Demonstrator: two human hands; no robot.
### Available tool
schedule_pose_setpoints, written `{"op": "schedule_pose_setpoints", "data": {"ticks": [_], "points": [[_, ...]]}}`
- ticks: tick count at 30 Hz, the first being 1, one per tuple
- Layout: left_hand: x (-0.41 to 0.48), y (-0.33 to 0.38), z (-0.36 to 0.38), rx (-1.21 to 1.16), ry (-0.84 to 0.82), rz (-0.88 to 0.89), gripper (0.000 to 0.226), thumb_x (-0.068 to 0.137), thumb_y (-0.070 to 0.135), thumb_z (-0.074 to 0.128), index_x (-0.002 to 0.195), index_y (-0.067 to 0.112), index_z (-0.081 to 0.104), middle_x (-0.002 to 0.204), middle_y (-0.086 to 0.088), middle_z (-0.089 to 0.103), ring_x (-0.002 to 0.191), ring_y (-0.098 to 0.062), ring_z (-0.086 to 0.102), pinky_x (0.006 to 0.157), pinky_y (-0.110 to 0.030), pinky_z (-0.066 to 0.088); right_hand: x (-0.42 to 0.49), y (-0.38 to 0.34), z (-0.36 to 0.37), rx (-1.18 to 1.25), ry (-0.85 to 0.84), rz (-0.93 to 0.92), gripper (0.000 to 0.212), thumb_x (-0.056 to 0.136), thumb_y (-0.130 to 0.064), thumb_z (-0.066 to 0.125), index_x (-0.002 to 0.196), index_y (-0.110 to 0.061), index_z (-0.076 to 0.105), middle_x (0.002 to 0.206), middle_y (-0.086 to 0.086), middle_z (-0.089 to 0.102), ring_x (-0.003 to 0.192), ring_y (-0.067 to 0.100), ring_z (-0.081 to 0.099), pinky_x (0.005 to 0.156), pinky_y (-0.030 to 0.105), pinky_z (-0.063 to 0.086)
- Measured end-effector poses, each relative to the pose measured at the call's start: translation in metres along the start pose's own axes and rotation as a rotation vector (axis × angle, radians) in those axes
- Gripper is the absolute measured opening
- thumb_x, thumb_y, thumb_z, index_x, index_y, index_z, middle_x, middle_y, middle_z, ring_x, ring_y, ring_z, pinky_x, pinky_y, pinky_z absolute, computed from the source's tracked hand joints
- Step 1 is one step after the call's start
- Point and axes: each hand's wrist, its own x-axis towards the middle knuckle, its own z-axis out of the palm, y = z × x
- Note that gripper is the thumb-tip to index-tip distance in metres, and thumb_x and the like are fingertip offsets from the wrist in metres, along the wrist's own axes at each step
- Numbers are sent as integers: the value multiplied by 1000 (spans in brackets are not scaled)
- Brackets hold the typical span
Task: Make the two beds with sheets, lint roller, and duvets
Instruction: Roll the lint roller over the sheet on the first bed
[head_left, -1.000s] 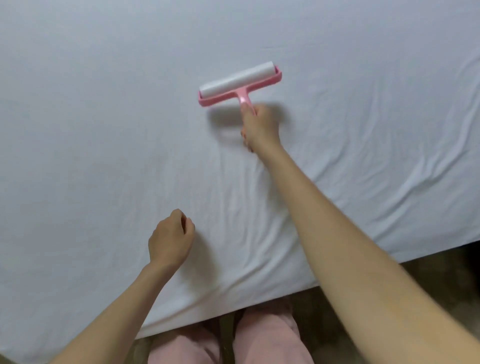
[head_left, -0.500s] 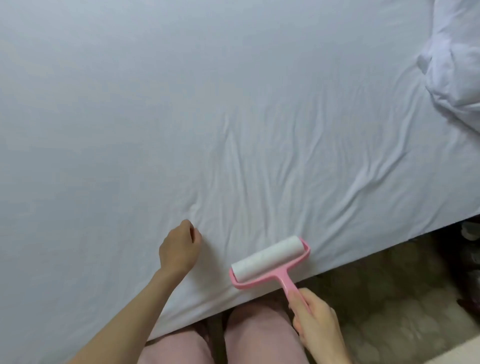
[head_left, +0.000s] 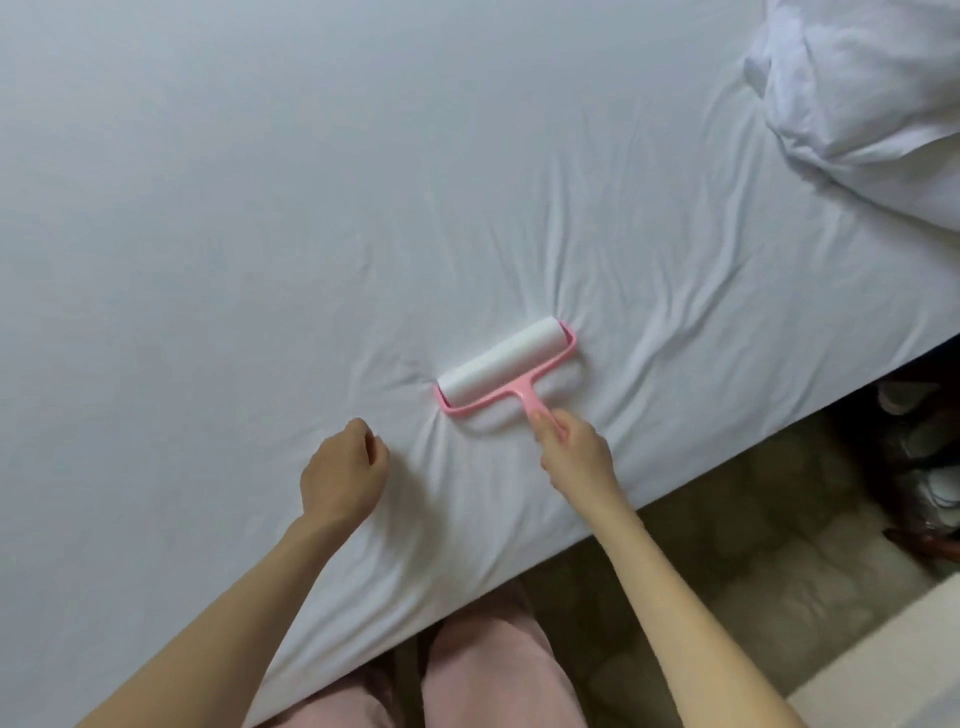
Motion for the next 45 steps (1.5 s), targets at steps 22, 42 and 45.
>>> {"op": "schedule_pose_setpoints", "data": {"ticks": [22,42,45], "points": [[22,44,17,45,8,91,19,94,19,41,78,8,44,67,-3,52,60,-21,44,49,-30,28,56,-6,-67,175,106,71,38,94,-48,45,73,-17,52,56,1,46,44,15,39,42,22,30],[-11,-144,-34,-30,106,-189,18,92,19,40,78,8,46,69,-4,55,60,-21,48,50,-30,31,76,-216,112,416,-90,-26,38,94,-49,44,82,-14,49,57,3,43,35,14,35,40,15,29],[-19,-191,-42,-47,116,-216,18,92,18,39,78,8,45,69,-6,55,58,-21,45,50,-30,30,57,-181,135,420,-83,28,31,94,-42,44,78,-16,46,57,5,40,33,13,30,41,15,26]]}}
